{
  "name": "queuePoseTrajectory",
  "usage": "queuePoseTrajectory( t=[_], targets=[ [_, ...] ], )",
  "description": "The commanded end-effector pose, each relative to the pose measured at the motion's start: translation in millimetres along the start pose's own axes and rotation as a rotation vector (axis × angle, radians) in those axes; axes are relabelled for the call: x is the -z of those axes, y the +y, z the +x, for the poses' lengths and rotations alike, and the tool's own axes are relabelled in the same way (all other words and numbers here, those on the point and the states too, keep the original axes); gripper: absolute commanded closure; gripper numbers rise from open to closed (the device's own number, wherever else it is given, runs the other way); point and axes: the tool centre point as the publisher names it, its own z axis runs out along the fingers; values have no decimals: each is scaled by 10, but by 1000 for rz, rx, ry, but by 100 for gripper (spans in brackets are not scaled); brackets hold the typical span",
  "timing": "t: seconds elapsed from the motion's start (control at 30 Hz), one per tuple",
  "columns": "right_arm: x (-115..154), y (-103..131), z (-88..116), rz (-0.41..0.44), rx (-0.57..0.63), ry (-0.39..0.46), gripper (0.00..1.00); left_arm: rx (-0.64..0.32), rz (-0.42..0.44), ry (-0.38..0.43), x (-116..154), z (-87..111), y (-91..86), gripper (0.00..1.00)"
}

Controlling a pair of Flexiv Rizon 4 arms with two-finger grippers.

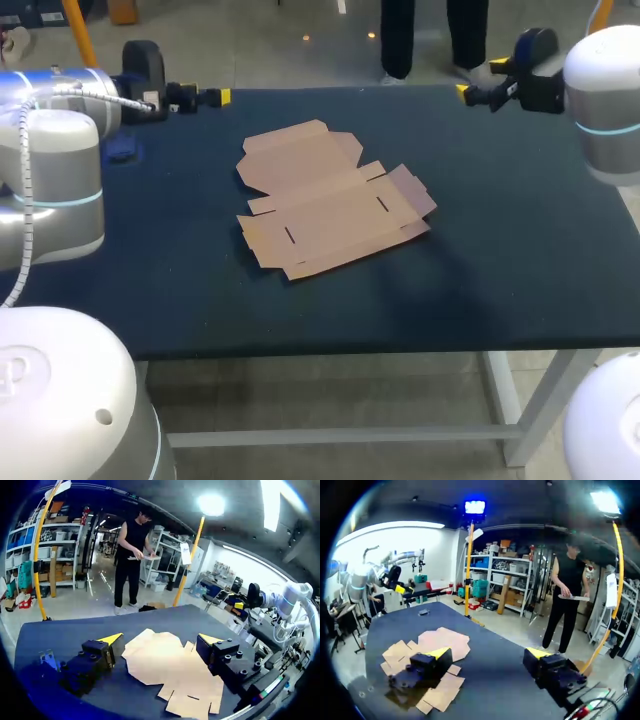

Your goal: Assemble the packaging by folding the flat box into shape, placing the metal phone stand inside, and closing the box properly

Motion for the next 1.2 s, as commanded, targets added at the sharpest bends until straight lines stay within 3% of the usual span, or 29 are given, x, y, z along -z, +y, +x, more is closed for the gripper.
queuePoseTrajectory(
  t=[0.03, 0.2, 0.4, 0.6, 0.97, 1.0, 1.03, 1.2],
  targets=[
    [97, 45, 6, 120, -51, -8, 0, 83, -198, -37, 26, 106, -76, 0],
    [201, -38, 44, 275, -161, -7, 0, 197, -346, -38, 94, 215, -6, 0],
    [299, -163, 91, 404, -251, 23, 0, 311, -457, -17, 181, 280, 97, 0],
    [451, -294, 106, 474, -320, 30, 0, 391, -516, -28, 305, 298, 235, 0],
    [653, -554, 207, 614, -466, 91, 0, 448, -609, -36, 523, 465, 490, 0],
    [662, -584, 221, 629, -480, 88, 0, 448, -619, -76, 537, 486, 510, 0],
    [668, -613, 236, 644, -491, 55, 0, 434, -613, -164, 545, 504, 540, 0],
    [668, -613, 236, 644, -491, 55, 0, 434, -613, -164, 545, 504, 540, 0]
  ],
)
